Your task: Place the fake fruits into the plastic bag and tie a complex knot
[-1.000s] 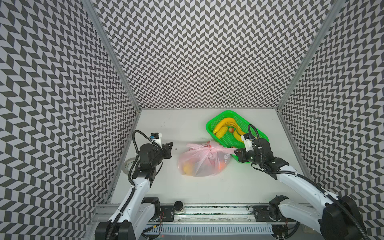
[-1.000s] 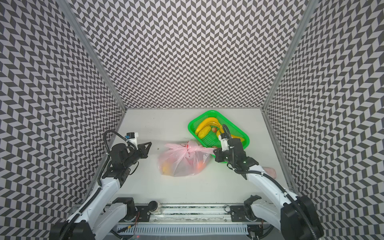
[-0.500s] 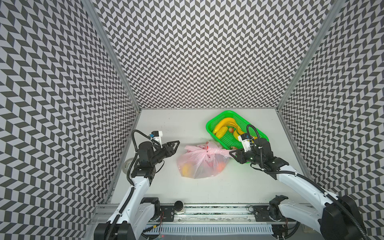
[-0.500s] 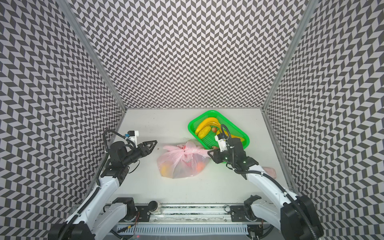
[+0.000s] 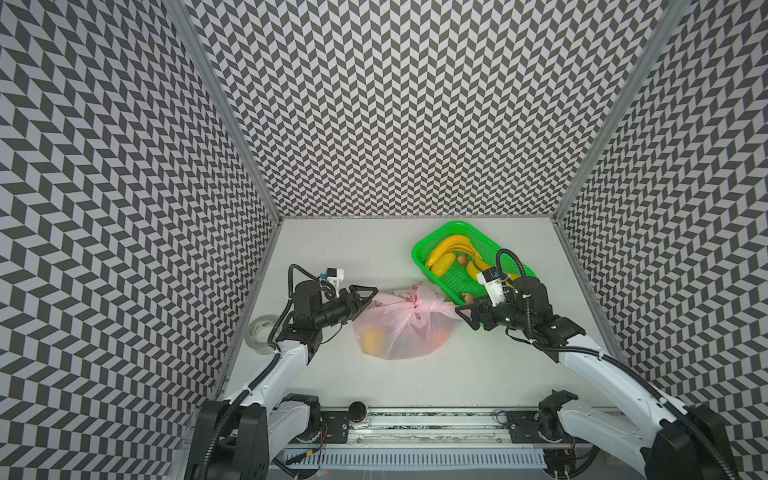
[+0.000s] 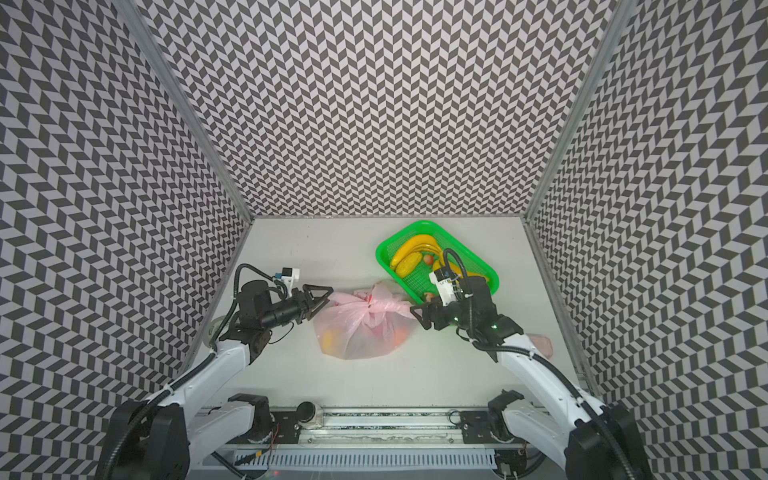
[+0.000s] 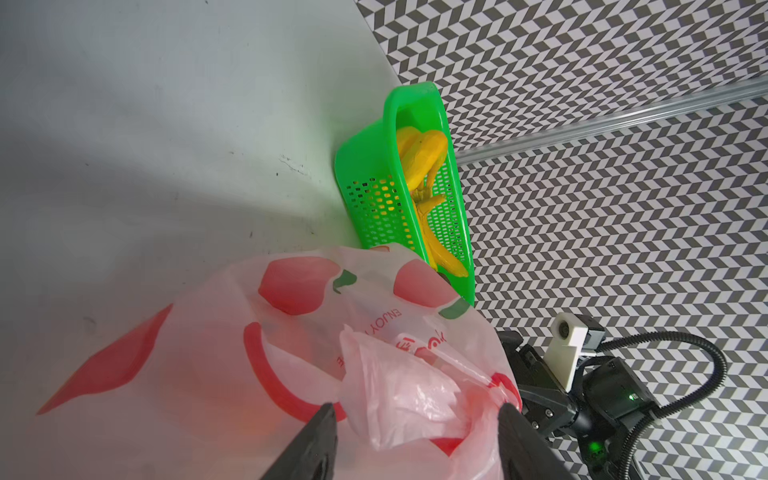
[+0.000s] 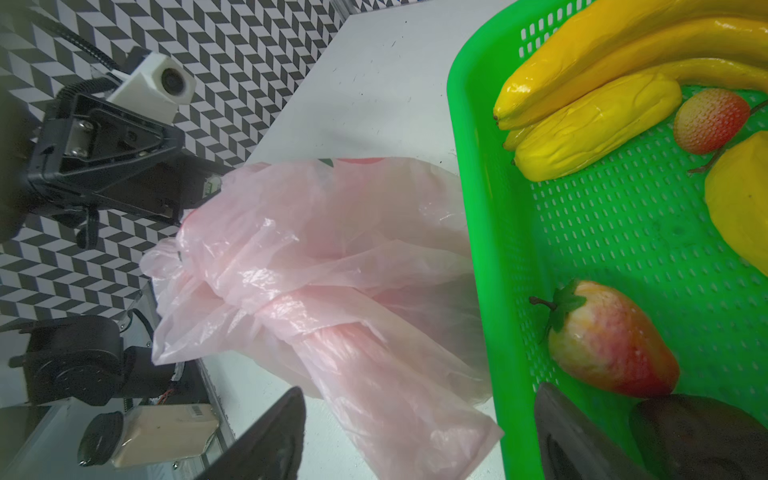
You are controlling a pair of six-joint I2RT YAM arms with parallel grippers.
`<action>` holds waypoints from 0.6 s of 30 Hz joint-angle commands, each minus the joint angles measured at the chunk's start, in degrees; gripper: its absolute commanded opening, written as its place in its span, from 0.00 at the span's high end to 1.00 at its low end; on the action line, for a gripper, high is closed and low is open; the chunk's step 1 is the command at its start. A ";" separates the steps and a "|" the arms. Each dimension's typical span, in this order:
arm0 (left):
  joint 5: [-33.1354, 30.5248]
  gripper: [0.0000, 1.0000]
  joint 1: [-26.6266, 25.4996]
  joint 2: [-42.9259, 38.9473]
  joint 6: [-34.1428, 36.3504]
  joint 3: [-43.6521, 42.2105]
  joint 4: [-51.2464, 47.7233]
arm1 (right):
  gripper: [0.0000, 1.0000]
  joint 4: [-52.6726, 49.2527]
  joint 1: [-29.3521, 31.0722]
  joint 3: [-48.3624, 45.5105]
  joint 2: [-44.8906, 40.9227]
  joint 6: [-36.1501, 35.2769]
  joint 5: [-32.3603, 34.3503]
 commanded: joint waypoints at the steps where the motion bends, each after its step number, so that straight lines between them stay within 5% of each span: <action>1: -0.91 0.36 -0.69 1.73 -1.67 0.53 2.20 | 0.16 -0.49 -0.29 1.39 1.49 -2.09 -2.67; 8: -0.69 0.38 -2.27 5.55 -2.91 0.99 5.90 | 0.20 -3.31 -0.25 3.54 6.36 -4.73 -6.38; 18: -0.19 0.53 -3.58 9.60 -3.59 2.49 9.93 | 0.29 -1.67 -0.24 3.91 8.47 -4.36 -7.87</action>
